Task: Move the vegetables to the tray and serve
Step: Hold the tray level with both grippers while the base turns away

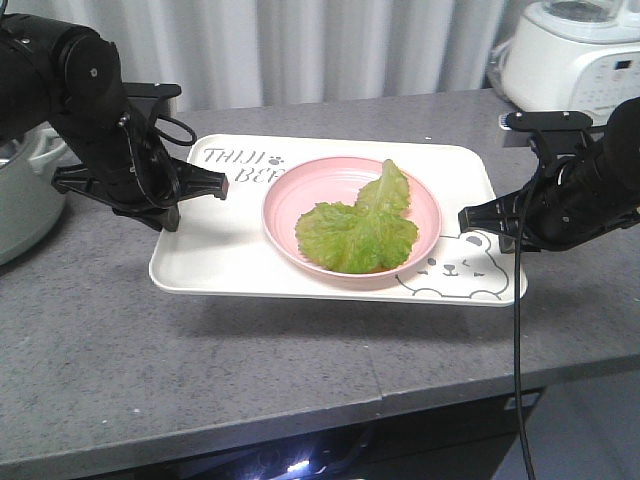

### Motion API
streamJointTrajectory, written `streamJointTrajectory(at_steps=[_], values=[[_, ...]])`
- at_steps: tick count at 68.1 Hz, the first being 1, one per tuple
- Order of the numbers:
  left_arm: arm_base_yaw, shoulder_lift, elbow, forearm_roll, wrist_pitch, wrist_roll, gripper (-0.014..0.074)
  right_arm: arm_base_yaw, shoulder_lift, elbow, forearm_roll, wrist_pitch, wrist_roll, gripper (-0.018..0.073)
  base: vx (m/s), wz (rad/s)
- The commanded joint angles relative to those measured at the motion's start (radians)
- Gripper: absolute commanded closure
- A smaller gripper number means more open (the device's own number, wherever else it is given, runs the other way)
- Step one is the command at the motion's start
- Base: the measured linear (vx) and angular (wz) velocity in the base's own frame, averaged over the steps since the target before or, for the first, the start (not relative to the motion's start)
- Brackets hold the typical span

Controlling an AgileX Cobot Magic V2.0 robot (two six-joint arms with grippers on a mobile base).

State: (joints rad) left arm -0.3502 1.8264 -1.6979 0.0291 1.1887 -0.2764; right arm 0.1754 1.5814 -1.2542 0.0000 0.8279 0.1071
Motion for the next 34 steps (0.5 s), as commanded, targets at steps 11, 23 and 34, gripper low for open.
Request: streamJointTrajectory(at_steps=[11,23,34], values=[[-0.014,-0.060,-0.029,-0.015,-0.043,0.019,0.0603,0.003,-0.047,-0.028,0.000,-0.060,-0.022,0.0564,-0.03,-0.30],[-0.014,-0.060,-0.029,-0.015,-0.043,0.019,0.0603,0.003,-0.047,-0.028,0.000,-0.060,-0.022,0.0564,-0.03,-0.32],[-0.014,-0.060,-0.029,-0.015,-0.043,0.019,0.0603,0.003,-0.047,-0.028,0.000,-0.060,-0.022,0.0564,-0.03,-0.32]])
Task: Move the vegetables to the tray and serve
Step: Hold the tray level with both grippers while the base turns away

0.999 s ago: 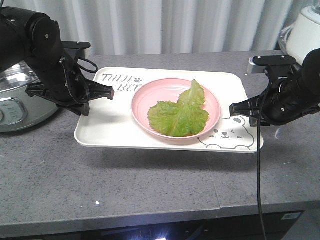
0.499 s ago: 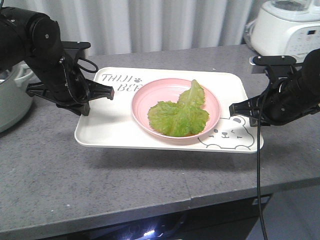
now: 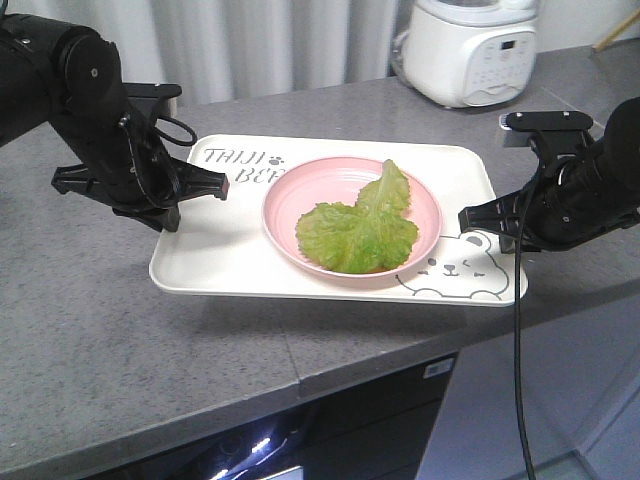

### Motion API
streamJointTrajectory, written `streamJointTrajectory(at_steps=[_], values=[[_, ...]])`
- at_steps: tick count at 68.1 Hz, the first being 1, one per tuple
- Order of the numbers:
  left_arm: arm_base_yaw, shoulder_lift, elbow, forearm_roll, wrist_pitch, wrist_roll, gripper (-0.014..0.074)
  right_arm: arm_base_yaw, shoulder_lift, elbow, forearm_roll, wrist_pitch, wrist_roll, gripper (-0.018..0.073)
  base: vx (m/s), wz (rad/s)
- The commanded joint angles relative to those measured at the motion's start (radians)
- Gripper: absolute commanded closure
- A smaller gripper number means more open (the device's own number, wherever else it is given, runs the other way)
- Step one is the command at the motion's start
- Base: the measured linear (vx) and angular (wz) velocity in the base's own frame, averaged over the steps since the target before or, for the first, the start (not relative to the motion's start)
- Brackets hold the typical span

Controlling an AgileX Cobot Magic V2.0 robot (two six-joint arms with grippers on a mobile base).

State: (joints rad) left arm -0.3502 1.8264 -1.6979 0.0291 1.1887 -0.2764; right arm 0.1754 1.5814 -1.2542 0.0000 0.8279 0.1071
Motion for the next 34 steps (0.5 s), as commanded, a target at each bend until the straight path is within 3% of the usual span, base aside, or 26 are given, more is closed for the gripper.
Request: streamJointTrajectory(at_steps=[1,34], values=[[-0.014,-0.060,-0.029,-0.015,-0.043,0.019,0.0603,0.003,-0.047,-0.028,0.000,-0.060,-0.022,0.0564,-0.03,-0.31],[-0.014,-0.060,-0.029,-0.015,-0.043,0.019,0.0603,0.003,-0.047,-0.028,0.000,-0.060,-0.022,0.0564,-0.02,-0.27]])
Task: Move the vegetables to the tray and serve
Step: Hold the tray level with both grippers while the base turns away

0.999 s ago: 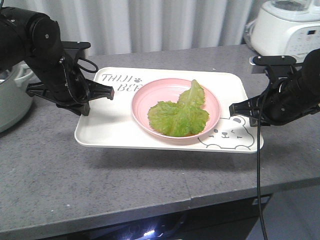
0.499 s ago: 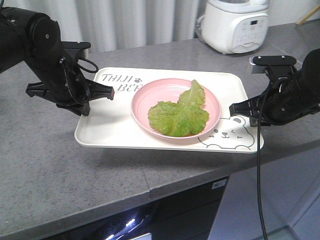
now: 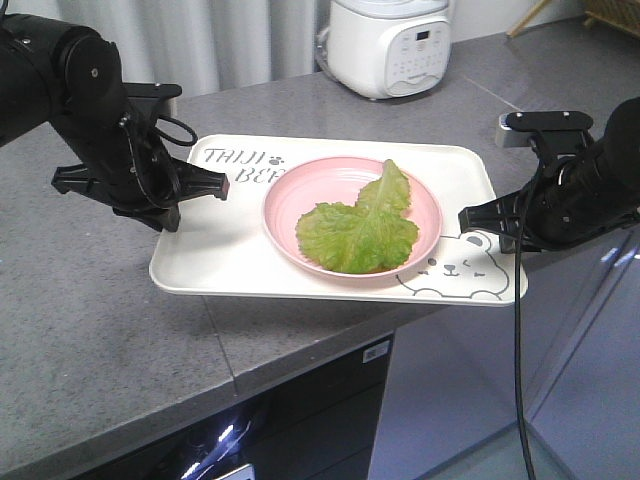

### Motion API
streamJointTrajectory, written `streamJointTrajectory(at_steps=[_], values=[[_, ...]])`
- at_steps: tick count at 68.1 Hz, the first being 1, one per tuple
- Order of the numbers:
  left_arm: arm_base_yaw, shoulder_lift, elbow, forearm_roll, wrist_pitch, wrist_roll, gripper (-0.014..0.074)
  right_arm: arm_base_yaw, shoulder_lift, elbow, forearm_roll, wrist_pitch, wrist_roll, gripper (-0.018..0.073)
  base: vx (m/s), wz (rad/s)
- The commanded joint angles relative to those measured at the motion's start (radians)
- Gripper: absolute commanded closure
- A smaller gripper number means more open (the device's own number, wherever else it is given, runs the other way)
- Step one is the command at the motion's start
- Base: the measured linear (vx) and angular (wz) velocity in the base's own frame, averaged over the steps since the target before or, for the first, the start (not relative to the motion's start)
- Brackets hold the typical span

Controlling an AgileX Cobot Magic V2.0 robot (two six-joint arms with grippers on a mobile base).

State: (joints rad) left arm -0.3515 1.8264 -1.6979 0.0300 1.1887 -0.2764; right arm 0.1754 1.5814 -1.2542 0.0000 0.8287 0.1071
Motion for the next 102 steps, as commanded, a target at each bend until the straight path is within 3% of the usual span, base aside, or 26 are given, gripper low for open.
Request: streamJointTrajectory(at_steps=[1,102], values=[[-0.012,-0.060,-0.029,-0.016,-0.043,0.019,0.0603,0.003,-0.047,-0.028,0.000,-0.061,-0.022,0.0564,-0.01,-0.25],[-0.012,-0.060,-0.029,-0.016,-0.043,0.019,0.0603,0.003,-0.047,-0.028,0.000,-0.061,-0.022,0.0564,0.02,-0.31]])
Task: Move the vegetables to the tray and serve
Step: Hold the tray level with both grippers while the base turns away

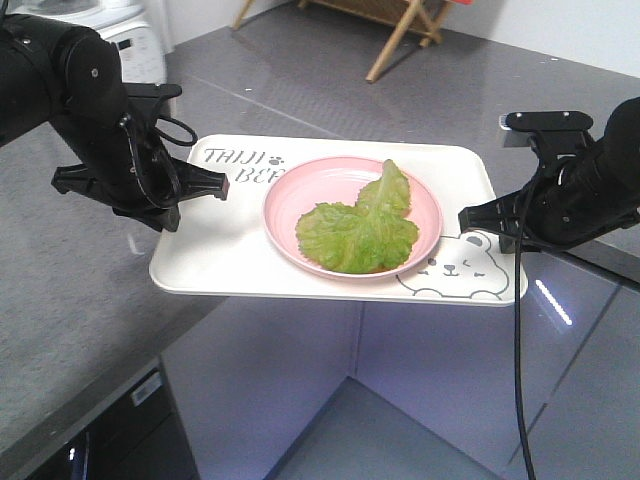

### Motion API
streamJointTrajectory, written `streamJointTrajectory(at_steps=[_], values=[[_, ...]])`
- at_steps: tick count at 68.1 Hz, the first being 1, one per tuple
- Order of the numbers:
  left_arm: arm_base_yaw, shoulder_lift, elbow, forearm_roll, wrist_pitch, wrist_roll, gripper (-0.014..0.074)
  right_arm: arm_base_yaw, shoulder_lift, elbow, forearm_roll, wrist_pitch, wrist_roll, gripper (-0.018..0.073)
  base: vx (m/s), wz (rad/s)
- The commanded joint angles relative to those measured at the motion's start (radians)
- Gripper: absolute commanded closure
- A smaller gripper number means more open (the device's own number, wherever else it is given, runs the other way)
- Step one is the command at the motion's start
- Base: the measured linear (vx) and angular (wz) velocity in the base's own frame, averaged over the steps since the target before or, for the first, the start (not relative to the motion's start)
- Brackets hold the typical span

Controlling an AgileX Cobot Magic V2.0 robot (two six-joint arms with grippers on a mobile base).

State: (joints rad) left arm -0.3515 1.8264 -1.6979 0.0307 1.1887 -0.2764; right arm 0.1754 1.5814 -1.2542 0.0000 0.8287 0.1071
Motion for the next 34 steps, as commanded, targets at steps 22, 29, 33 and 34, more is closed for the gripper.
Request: streamJointTrajectory(at_steps=[22,29,33,34], values=[[-0.012,-0.060,-0.029,-0.016,-0.043,0.019,0.0603,0.003,-0.047,-0.028,0.000,-0.061,-0.022,0.0564,0.04,-0.36],[-0.012,-0.060,-0.029,-0.016,-0.043,0.019,0.0603,0.003,-0.047,-0.028,0.000,-0.061,-0.022,0.0564,0.04,-0.35],[-0.012,-0.060,-0.029,-0.016,-0.043,0.019,0.0603,0.003,-0.047,-0.028,0.000,-0.061,-0.022,0.0564,0.04,-0.34],[-0.012,-0.060,-0.029,-0.016,-0.043,0.019,0.0603,0.003,-0.047,-0.028,0.000,-0.061,-0.022,0.0564,0.04,-0.34]])
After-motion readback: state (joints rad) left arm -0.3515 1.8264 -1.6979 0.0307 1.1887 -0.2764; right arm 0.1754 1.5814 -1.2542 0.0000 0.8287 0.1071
